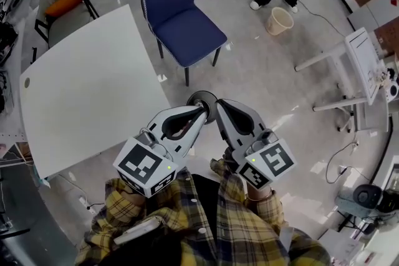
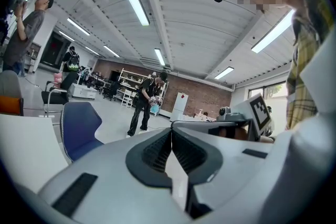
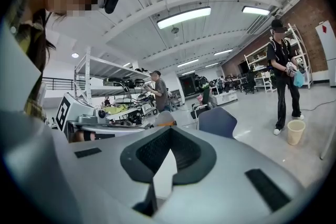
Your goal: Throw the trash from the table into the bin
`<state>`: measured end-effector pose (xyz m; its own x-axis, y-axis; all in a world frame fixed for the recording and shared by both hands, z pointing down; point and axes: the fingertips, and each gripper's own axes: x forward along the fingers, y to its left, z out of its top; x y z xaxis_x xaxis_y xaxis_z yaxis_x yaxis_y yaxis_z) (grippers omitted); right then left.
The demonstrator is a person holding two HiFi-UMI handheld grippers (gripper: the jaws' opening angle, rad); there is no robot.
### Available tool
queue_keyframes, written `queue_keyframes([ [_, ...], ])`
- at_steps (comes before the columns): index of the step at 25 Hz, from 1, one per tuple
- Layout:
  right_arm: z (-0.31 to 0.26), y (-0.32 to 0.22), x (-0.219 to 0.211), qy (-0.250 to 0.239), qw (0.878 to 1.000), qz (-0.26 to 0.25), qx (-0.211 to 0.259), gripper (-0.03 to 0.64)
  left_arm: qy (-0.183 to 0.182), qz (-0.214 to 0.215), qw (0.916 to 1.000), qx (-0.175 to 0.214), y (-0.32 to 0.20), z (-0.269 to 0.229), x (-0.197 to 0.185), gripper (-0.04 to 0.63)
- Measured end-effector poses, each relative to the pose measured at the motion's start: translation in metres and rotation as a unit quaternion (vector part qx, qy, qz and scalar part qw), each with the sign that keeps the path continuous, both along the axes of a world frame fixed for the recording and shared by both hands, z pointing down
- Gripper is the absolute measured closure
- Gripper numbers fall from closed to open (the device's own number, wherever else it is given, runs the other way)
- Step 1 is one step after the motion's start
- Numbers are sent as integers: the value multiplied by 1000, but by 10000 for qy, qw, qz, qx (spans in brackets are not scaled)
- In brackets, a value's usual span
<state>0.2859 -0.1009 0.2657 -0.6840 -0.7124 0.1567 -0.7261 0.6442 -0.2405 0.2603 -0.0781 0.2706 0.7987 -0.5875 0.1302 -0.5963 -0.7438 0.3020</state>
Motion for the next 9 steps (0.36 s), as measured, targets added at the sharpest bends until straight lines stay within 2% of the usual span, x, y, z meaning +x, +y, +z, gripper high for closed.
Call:
queue_keyframes([
  [9, -2, 0, -5, 28, 9999, -156, -7, 618, -10, -66, 10000, -29, 1, 0, -1, 584],
])
